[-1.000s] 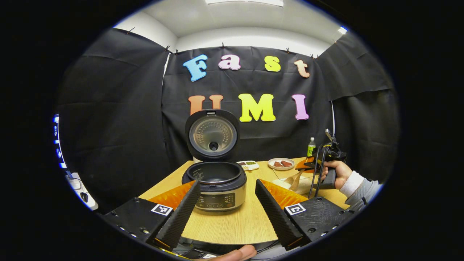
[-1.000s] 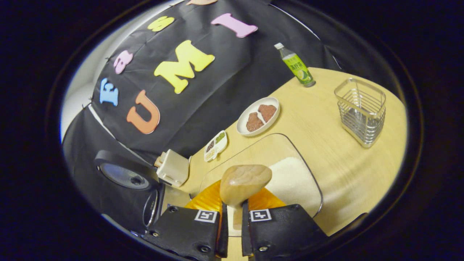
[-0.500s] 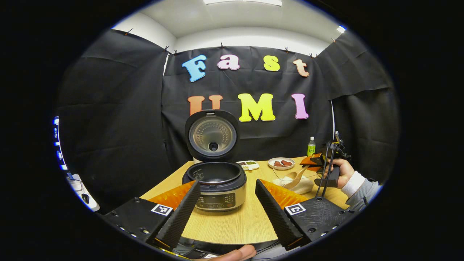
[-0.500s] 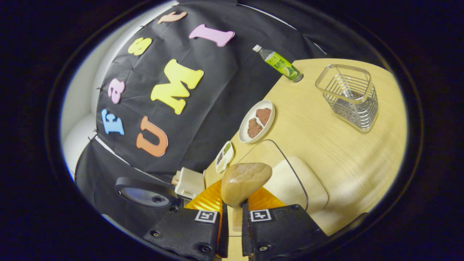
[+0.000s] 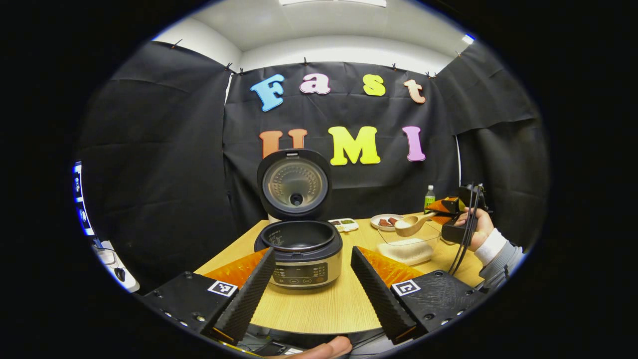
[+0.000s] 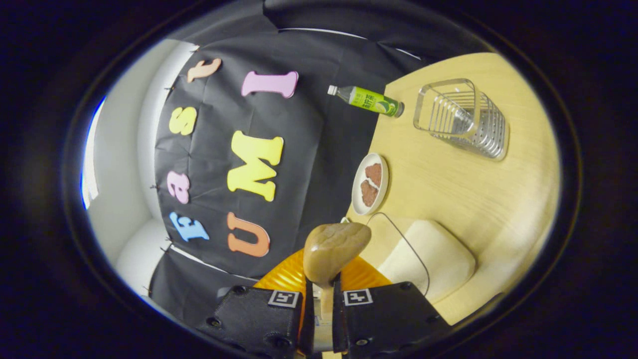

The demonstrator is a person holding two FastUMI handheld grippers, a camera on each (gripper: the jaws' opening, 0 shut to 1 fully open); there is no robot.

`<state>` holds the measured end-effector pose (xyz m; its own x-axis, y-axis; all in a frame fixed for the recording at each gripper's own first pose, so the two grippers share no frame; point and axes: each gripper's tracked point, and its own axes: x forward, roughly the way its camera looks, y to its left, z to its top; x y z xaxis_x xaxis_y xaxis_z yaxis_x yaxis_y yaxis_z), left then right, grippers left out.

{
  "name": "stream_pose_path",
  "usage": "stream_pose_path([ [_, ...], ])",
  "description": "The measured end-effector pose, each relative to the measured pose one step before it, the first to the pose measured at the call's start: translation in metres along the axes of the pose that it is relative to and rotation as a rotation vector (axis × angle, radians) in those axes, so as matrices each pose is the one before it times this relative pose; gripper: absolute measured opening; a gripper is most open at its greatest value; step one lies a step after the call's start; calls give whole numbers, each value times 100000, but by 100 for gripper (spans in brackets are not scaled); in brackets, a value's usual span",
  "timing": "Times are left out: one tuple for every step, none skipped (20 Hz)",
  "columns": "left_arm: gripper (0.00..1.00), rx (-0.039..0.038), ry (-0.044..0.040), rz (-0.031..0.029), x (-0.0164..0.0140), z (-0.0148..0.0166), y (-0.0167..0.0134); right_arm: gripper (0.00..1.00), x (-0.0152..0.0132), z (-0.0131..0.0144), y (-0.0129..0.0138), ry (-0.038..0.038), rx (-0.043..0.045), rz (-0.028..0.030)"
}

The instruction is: Close the left gripper, press the button to open the rice cooker; take a wooden spoon from the chopstick holder with the right hand, scoop a spoonful of rice and pour it into the rice cooker, then put the wooden spoon back into the chopstick holder.

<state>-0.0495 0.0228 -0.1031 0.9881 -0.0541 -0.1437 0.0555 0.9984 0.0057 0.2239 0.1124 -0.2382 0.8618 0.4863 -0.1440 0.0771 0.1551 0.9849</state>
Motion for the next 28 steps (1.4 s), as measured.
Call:
stream_pose_path([
  [97, 176, 141, 95, -24, -58, 113, 17, 96, -110, 341, 240, 2996, 1333],
  [97, 212, 97, 327, -57, 112, 215, 19, -75, -155, 319, 251, 2020, 1072],
  [97, 230, 76, 421, -182, 27, 218, 19, -58, -298, 419, -271, 2076, 1290],
  [97, 109, -126, 441, -124, -7, 270, 19, 55, -441, 361, 570, 1972, 1067],
  [97, 6, -127, 364, -171, -6, 206, 18, -64, -612, 487, 969, 1737, 906],
  [97, -146, -87, 180, -273, 107, 239, 19, 29, -649, 373, 1172, 869, 330],
  [97, -171, -11, 0, -138, -75, 105, 19, -87, -701, 288, 1092, 117, -404],
  [97, -46, 238, -61, -109, -25, 80, 19, 150, -417, 266, 52, -307, -587],
  [97, 24, 707, 49, -170, -199, 226, 19, 181, -405, 548, -400, -853, -204],
  [97, 33, 849, 126, -200, -117, 246, 19, 108, -588, 523, -68, -1050, 407],
  [97, 92, 451, 434, -100, 61, 330, 19, 180, -654, 716, 1, -806, 831],
  [97, 117, 137, 396, -17, 50, 299, 19, 302, -801, 489, 439, -442, 566],
  [97, 101, 26, 330, -190, 70, 381, 19, 193, -880, 369, 701, -298, 452],
  [97, 56, -124, 378, -79, 40, 396, 19, 267, -907, 338, 663, -741, 16],
  [97, -20, -281, 461, -143, 64, 420, 19, 243, -903, 468, 811, -1182, 110],
  [97, 8, -17, 469, -214, 86, 472, 19, 312, -928, 260, 531, -1611, -288],
  [97, -121, -103, 772, -267, -40, 576, 19, 170, -864, 376, 176, -1492, -151],
  [97, -330, -301, 735, -155, -5, 514, 19, 268, -754, 399, -323, -1951, -214],
  [97, -546, -237, 475, -163, 63, 411, 19, 409, -888, 621, -55, -1922, 393],
  [97, -502, -193, 290, -140, 83, 306, 19, 378, -888, 562, 279, -2225, 500],
  [97, -506, -69, 397, -108, -129, 351, 19, 428, -1091, 559, 576, -1847, 480],
  [97, -305, 50, 469, -117, -48, 369, 19, 380, -964, 526, 832, -1954, 191],
  [97, -159, 9, 479, -91, -25, 327, 19, 475, -1012, 451, 868, -1888, -199],
  [97, -133, 124, 476, -83, -32, 297, 19, 556, -1068, 365, 994, -2418, -89],
  [97, -180, -64, 395, 3, -15, 326, 19, 598, -970, 486, 713, -2922, -13],
  [97, -239, 27, 305, -109, -52, 280, 19, 579, -1000, 352, 1021, -3636, -168],
  [97, -363, 45, 278, -184, -83, 86, 19, 595, -1088, 486, 624, -4346, -23],
  [97, -330, 133, 120, -54, -125, 125, 19, 533, -763, 536, 87, -6045, 297],
])
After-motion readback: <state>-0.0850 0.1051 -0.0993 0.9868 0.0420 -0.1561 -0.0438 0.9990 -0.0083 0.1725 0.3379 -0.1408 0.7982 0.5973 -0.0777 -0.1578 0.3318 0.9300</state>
